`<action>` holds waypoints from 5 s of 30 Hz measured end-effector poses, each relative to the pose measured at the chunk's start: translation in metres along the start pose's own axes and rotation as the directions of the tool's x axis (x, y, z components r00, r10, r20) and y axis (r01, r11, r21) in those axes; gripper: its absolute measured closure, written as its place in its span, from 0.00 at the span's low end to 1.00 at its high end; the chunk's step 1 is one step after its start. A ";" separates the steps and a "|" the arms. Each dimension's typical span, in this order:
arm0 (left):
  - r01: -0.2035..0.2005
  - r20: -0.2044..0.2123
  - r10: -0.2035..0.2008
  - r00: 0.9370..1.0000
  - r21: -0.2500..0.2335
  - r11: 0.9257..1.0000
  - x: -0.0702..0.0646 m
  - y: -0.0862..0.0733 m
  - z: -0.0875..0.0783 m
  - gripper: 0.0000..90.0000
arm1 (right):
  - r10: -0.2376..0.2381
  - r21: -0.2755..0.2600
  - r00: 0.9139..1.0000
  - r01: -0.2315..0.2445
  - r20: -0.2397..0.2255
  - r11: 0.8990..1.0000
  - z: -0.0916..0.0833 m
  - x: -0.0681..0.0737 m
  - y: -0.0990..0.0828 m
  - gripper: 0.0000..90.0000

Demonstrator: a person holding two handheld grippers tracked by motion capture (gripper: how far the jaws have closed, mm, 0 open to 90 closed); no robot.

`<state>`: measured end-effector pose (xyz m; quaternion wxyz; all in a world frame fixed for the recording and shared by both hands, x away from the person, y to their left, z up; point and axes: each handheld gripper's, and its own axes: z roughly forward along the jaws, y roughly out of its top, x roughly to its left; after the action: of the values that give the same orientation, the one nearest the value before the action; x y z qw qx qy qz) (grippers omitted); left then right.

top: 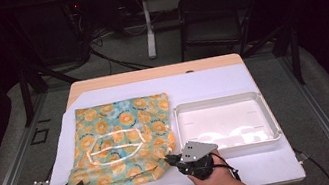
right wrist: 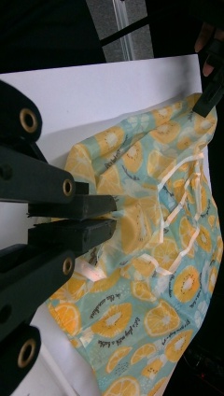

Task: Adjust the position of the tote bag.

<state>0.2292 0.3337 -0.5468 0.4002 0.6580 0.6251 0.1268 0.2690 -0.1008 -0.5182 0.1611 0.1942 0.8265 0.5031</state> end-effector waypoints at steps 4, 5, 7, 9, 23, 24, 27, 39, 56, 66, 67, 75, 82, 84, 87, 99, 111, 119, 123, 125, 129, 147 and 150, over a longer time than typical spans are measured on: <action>-0.003 -0.022 0.003 1.000 0.021 1.000 0.002 -0.001 0.001 0.61 | -0.003 0.002 1.000 0.003 -0.001 1.000 0.000 0.000 0.000 0.97; -0.003 -0.022 0.003 1.000 0.021 1.000 0.002 -0.001 0.001 0.63 | -0.003 0.002 1.000 0.003 -0.001 1.000 0.000 0.000 0.000 0.97; -0.015 -0.036 0.016 0.999 0.040 0.999 0.002 -0.001 0.003 0.66 | -0.003 0.006 1.000 0.003 -0.003 1.000 0.000 0.000 0.000 0.96; -0.027 -0.045 0.029 0.999 0.049 0.998 0.001 -0.001 0.004 0.69 | -0.001 0.004 1.000 0.001 -0.005 1.000 0.000 0.000 -0.001 0.96; -0.133 -0.077 0.134 0.988 0.021 0.991 -0.009 0.001 -0.001 0.97 | -0.010 0.006 1.000 0.010 -0.002 1.000 0.000 0.000 -0.001 0.89; -0.142 -0.080 0.143 0.986 0.013 0.990 -0.010 0.001 -0.002 0.97 | -0.010 0.006 1.000 0.010 -0.002 1.000 0.000 0.000 -0.001 0.89; -0.175 -0.089 0.173 0.981 -0.024 0.984 -0.015 0.004 -0.006 0.99 | -0.007 0.011 1.000 0.007 -0.008 1.000 0.001 0.000 -0.003 0.85; -0.204 -0.092 0.195 0.976 -0.100 0.974 -0.019 0.011 -0.008 0.99 | -0.068 0.035 0.998 0.069 -0.018 0.997 0.001 0.004 -0.008 0.70; -0.194 -0.088 0.184 0.979 -0.117 0.974 -0.016 0.017 -0.004 0.99 | -0.289 0.134 0.956 0.282 0.042 0.950 0.004 0.010 -0.021 0.51; -0.190 -0.080 0.182 0.980 -0.112 0.975 -0.015 0.018 -0.003 0.98 | -0.319 0.153 0.945 0.306 0.070 0.940 0.001 0.003 -0.024 0.50; -0.191 -0.081 0.183 0.980 -0.111 0.975 -0.015 0.018 -0.003 0.98 | -0.324 0.155 0.943 0.311 0.070 0.938 0.001 0.003 -0.024 0.50; -0.207 -0.067 0.201 0.977 -0.108 0.972 -0.019 0.016 -0.002 0.98 | -0.378 0.141 0.922 0.365 0.084 0.920 0.004 0.005 -0.025 0.46; -0.221 -0.068 0.215 0.974 -0.104 0.970 -0.021 0.015 -0.001 0.98 | -0.460 0.144 0.884 0.446 0.086 0.884 0.008 0.009 -0.023 0.46; -0.222 -0.072 0.215 0.974 -0.099 0.970 -0.021 0.014 -0.001 0.98 | -0.475 0.139 0.876 0.462 0.084 0.876 0.011 0.011 -0.023 0.46; -0.223 -0.073 0.217 0.974 -0.098 0.970 -0.021 0.014 -0.001 0.98 | -0.499 0.150 0.864 0.486 0.071 0.861 0.014 0.013 -0.023 0.46; -0.230 -0.078 0.224 0.971 -0.085 0.969 -0.021 0.012 -0.001 0.98 | -0.474 0.201 0.880 0.463 0.009 0.864 0.026 0.015 -0.025 0.59; -0.232 -0.083 0.225 0.971 -0.078 0.970 -0.021 0.012 0.000 0.98 | -0.366 0.188 0.931 0.360 -0.001 0.914 0.029 0.014 -0.022 0.74; -0.235 -0.082 0.229 0.970 -0.084 0.968 -0.021 0.012 0.000 0.98 | -0.301 0.201 0.954 0.299 -0.021 0.933 0.028 0.011 -0.018 0.84; -0.241 -0.081 0.234 0.969 -0.088 0.966 -0.022 0.012 0.000 0.98 | -0.255 0.187 0.967 0.255 -0.023 0.949 0.027 0.009 -0.017 0.88; -0.240 -0.082 0.233 0.969 -0.091 0.966 -0.023 0.012 0.000 0.99 | -0.234 0.186 0.972 0.235 -0.028 0.954 0.026 0.008 -0.017 0.91; -0.254 -0.089 0.246 0.965 -0.091 0.963 -0.024 0.013 -0.001 0.99 | -0.210 0.174 0.978 0.210 -0.021 0.962 0.025 0.008 -0.016 0.95; -0.335 -0.161 0.317 0.935 -0.099 0.937 -0.029 0.015 -0.007 0.99 | -0.100 0.132 0.995 0.102 -0.028 0.986 0.018 0.000 -0.011 0.98; -0.328 -0.165 0.308 0.937 -0.106 0.939 -0.027 0.015 -0.009 0.99 | -0.092 0.127 0.995 0.094 -0.023 0.987 0.018 0.000 -0.011 0.98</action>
<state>0.2293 0.3134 -0.5217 0.3701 0.7117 0.5281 0.2786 0.2758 -0.0920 -0.5355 0.1648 0.1611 0.8666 0.4426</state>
